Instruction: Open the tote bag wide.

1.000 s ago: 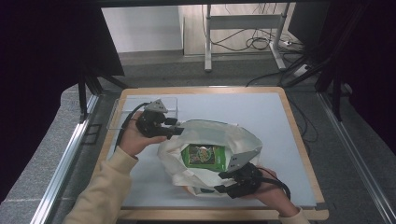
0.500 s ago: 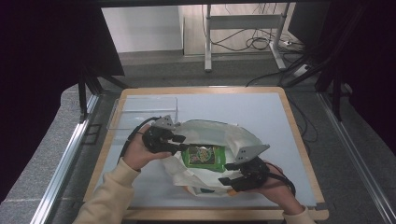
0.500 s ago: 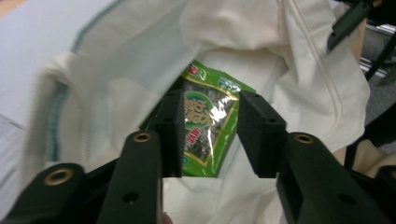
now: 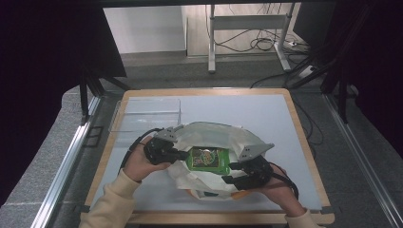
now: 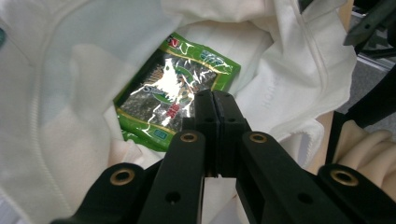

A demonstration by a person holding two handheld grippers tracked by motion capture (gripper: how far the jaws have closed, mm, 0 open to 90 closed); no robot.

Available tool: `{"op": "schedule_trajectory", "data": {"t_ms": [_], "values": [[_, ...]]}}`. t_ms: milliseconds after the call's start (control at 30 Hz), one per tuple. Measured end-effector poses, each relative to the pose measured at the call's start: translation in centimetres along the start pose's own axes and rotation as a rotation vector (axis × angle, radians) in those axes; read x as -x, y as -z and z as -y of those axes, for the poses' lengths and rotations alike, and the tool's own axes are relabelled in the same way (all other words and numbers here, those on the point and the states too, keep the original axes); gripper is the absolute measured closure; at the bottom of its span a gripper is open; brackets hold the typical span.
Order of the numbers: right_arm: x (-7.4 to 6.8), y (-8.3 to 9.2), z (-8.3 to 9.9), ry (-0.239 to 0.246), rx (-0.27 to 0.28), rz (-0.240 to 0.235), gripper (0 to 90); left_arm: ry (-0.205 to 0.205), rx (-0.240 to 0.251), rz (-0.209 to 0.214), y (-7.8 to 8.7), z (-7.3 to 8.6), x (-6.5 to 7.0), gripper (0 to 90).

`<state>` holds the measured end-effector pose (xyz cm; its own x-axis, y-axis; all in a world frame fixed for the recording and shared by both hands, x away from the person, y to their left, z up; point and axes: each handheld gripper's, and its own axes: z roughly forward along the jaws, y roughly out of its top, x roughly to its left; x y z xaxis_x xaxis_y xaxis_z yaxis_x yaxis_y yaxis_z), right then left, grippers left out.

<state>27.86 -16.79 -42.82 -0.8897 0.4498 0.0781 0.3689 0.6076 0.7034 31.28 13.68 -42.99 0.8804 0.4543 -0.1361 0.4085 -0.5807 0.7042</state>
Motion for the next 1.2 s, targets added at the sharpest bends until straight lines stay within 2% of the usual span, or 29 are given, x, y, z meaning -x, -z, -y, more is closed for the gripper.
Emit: {"op": "schedule_trajectory", "data": {"t_ms": [100, 167, 233, 267, 300, 333, 400, 567, 600, 833, 967, 1000, 1033, 1167, 1200], "values": [[0.2, -0.5, -1.3, 0.005, 0.002, 0.007, 54.2, 0.012, 0.025, 0.020, -0.2, 0.4, 0.1, 89.9], [0.3, -0.8, -2.4, 0.016, -0.007, 0.016, 63.5, 0.018, 0.039, 0.033, -0.3, 0.7, 0.1, 90.0], [0.6, -1.2, -3.4, 0.031, -0.015, 0.011, 73.3, 0.015, 0.026, 0.022, -0.4, 0.8, 0.1, 90.0], [0.6, -1.2, -3.4, 0.031, -0.015, 0.011, 73.3, 0.015, 0.026, 0.022, -0.4, 0.8, 0.1, 90.0], [0.7, -1.4, -3.9, 0.037, -0.018, 0.006, 77.3, 0.017, 0.029, 0.016, -0.3, 0.9, 0.1, 90.0], [1.2, -1.9, -4.8, 0.038, -0.023, 0.009, 84.6, 0.018, 0.032, 0.023, -0.3, 0.9, 0.1, 90.0], [1.7, -2.4, -5.6, 0.027, -0.016, 0.007, 88.9, 0.013, 0.025, 0.020, -0.3, 1.0, 0.2, 90.0], [2.5, -3.7, -7.0, 0.017, -0.016, 0.003, 89.0, 0.009, 0.022, 0.027, -0.2, 1.0, 0.4, 90.0], [2.6, -4.5, -7.9, 0.029, -0.025, 0.012, 89.0, 0.010, 0.024, 0.029, -0.3, 0.9, 0.4, 90.0], [2.3, -7.2, -10.1, 0.091, -0.053, 0.010, 88.8, 0.000, 0.027, 0.010, 0.3, 0.9, 0.6, 89.8], [2.5, -9.3, -10.3, 0.091, -0.075, -0.007, 88.7, 0.007, 0.028, 0.009, 0.7, 1.1, 0.6, 89.9], [2.5, -9.3, -10.3, 0.091, -0.075, -0.007, 88.7, 0.007, 0.028, 0.009, 0.7, 1.1, 0.6, 89.8], [2.3, -10.4, -10.3, 0.097, -0.097, -0.017, 88.5, 0.008, 0.025, 0.008, 0.6, 1.1, 0.5, 89.9], [2.1, -11.5, -10.3, 0.094, -0.100, -0.028, 88.1, 0.009, 0.017, 0.013, 0.5, 1.2, 0.5, 89.9], [2.0, -12.4, -10.3, 0.105, -0.116, -0.026, 87.9, 0.010, 0.013, 0.013, 0.4, 1.2, 0.4, 89.9]]}}
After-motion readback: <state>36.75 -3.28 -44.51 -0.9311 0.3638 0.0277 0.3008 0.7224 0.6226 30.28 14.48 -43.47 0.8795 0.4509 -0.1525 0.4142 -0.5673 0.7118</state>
